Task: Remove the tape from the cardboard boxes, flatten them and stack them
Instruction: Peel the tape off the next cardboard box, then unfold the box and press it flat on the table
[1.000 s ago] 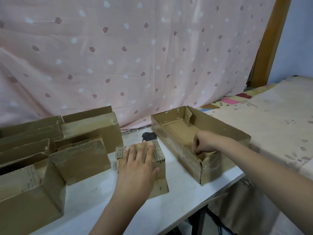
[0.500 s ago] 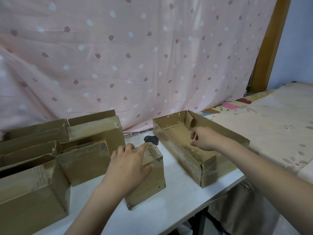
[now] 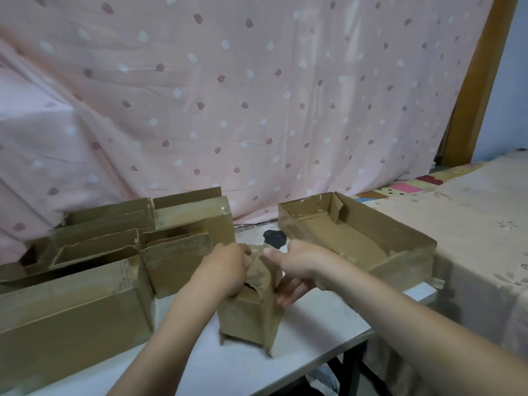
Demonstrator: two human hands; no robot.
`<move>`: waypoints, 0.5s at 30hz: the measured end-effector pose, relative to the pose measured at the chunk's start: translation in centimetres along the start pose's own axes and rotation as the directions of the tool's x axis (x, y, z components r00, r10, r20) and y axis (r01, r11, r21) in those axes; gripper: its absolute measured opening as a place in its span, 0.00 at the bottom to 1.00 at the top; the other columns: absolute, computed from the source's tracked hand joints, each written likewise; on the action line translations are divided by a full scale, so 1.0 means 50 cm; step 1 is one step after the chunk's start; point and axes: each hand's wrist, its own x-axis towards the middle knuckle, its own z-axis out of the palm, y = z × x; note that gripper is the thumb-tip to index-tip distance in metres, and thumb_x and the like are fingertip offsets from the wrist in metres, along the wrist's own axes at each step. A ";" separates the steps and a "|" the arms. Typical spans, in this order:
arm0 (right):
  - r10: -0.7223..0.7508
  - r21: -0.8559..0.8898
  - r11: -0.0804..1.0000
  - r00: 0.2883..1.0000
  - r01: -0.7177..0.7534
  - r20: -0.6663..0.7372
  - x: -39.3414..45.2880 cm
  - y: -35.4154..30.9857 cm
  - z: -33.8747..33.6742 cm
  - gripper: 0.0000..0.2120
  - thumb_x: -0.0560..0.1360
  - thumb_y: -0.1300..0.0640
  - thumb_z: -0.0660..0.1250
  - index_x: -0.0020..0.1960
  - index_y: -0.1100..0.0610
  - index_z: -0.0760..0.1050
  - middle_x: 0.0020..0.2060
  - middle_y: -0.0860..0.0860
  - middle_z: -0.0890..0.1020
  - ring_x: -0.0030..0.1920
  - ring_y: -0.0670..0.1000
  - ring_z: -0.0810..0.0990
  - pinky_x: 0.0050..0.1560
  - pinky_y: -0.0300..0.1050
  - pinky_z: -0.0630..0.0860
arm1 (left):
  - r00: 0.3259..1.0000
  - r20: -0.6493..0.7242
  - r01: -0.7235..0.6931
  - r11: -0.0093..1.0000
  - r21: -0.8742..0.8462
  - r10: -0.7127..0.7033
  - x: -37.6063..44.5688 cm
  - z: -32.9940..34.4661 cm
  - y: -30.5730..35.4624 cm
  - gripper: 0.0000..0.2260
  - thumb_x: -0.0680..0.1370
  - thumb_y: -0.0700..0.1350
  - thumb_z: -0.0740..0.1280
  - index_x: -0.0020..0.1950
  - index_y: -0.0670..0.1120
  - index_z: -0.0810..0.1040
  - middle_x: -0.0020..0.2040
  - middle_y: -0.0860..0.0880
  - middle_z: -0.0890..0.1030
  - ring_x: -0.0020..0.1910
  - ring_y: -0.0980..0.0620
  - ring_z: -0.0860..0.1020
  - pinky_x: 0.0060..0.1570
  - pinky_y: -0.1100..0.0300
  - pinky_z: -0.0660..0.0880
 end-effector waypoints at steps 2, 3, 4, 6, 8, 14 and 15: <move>-0.004 -0.062 0.998 1.000 0.003 -0.018 -0.004 -0.016 0.019 0.26 0.81 0.40 0.60 0.61 0.64 0.63 0.50 0.70 0.82 0.45 0.67 0.86 0.50 0.60 0.83 | 1.000 0.019 0.004 1.000 -0.019 -0.004 -0.017 -0.014 -0.001 0.20 0.80 0.43 0.60 0.71 0.57 0.71 0.68 0.44 0.74 0.63 0.41 0.76 0.53 0.55 0.73; -0.019 -0.116 0.993 0.999 0.015 -0.028 -0.007 -0.023 0.030 0.27 0.81 0.39 0.60 0.57 0.65 0.66 0.49 0.69 0.83 0.45 0.67 0.86 0.50 0.60 0.83 | 1.000 0.027 0.015 0.999 -0.034 -0.014 -0.027 -0.020 -0.003 0.20 0.80 0.45 0.62 0.72 0.56 0.71 0.67 0.44 0.75 0.63 0.42 0.76 0.54 0.54 0.74; -0.034 -0.162 0.986 0.999 0.029 -0.031 -0.012 -0.032 0.040 0.25 0.81 0.40 0.62 0.53 0.65 0.69 0.47 0.68 0.83 0.44 0.66 0.86 0.49 0.60 0.83 | 0.999 0.031 0.028 0.998 -0.049 -0.027 -0.037 -0.024 -0.006 0.20 0.79 0.47 0.63 0.72 0.55 0.71 0.67 0.45 0.76 0.63 0.42 0.76 0.56 0.54 0.74; -0.054 -0.257 0.965 0.999 0.051 -0.003 -0.024 -0.052 0.065 0.15 0.82 0.51 0.64 0.47 0.63 0.73 0.46 0.67 0.84 0.43 0.66 0.86 0.47 0.61 0.83 | 0.998 0.032 0.056 0.996 -0.068 -0.054 -0.052 -0.031 -0.017 0.22 0.76 0.51 0.68 0.71 0.53 0.72 0.64 0.46 0.78 0.61 0.44 0.77 0.56 0.54 0.75; -0.057 -0.375 0.925 0.997 0.069 0.043 -0.029 -0.069 0.087 0.09 0.82 0.60 0.62 0.53 0.66 0.75 0.48 0.68 0.83 0.41 0.66 0.85 0.44 0.59 0.84 | 0.996 0.034 0.080 0.994 -0.069 -0.078 -0.069 -0.036 -0.028 0.25 0.73 0.53 0.72 0.69 0.51 0.72 0.62 0.47 0.79 0.59 0.45 0.78 0.52 0.56 0.74; -0.084 -0.291 0.954 0.996 0.078 -0.009 -0.029 -0.088 0.116 0.10 0.82 0.62 0.57 0.46 0.65 0.73 0.45 0.66 0.83 0.35 0.64 0.84 0.41 0.56 0.84 | 0.982 -0.106 0.120 0.953 -0.277 -0.155 -0.115 -0.067 -0.097 0.22 0.80 0.41 0.63 0.74 0.48 0.67 0.67 0.43 0.75 0.62 0.42 0.76 0.56 0.55 0.75; -0.081 -0.276 0.958 0.997 0.073 -0.016 -0.025 -0.086 0.116 0.09 0.81 0.64 0.56 0.49 0.66 0.74 0.44 0.67 0.83 0.37 0.65 0.85 0.43 0.58 0.84 | 0.978 -0.128 0.118 0.944 -0.307 -0.164 -0.122 -0.069 -0.115 0.23 0.80 0.39 0.61 0.75 0.47 0.65 0.67 0.42 0.75 0.63 0.41 0.76 0.56 0.54 0.76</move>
